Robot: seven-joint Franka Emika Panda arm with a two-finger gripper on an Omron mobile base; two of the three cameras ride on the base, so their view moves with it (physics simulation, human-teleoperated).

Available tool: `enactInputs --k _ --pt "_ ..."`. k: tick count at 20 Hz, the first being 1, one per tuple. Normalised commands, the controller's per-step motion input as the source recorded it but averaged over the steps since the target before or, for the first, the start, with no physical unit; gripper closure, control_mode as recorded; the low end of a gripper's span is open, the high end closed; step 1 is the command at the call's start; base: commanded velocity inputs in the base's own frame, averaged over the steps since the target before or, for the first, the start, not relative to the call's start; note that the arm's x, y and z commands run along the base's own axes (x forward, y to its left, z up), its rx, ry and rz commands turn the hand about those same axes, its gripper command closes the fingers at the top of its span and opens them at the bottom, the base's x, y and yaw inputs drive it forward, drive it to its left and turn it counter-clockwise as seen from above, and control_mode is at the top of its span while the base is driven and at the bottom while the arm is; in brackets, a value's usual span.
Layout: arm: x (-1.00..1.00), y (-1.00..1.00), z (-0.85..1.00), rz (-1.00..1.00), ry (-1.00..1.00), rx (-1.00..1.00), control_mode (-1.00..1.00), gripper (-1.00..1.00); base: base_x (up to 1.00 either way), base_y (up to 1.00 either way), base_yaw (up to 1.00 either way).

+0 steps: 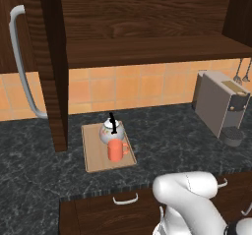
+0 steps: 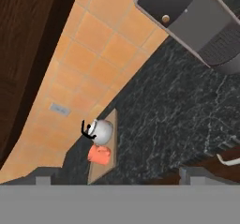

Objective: Pick the kettle from the counter and place it on the tray. Then pick the mug from the cabinet and place it on the tray. Then close the cabinet doors.

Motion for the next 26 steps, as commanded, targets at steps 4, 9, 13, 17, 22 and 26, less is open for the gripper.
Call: enactInputs --k 4,9,13,17,22,26 --pt "0.0 -0.4 0.0 0.0 0.0 0.06 -1.0 1.0 0.0 0.0 0.0" --pt "0.0 -0.61 -0.01 0.0 0.0 0.09 -1.0 1.0 0.0 0.0 0.0" --pt "0.01 -0.89 0.0 0.0 0.0 0.23 -1.0 1.0 0.0 0.0 0.0" --pt "0.0 -0.7 0.0 0.0 0.0 0.13 -1.0 1.0 0.0 0.0 0.0" --pt "0.14 -0.56 0.29 0.0 0.0 0.22 -1.0 1.0 0.0 0.0 0.0" --pt "0.19 -0.43 0.45 0.0 -0.03 0.23 -1.0 1.0 0.0 0.0 0.0"
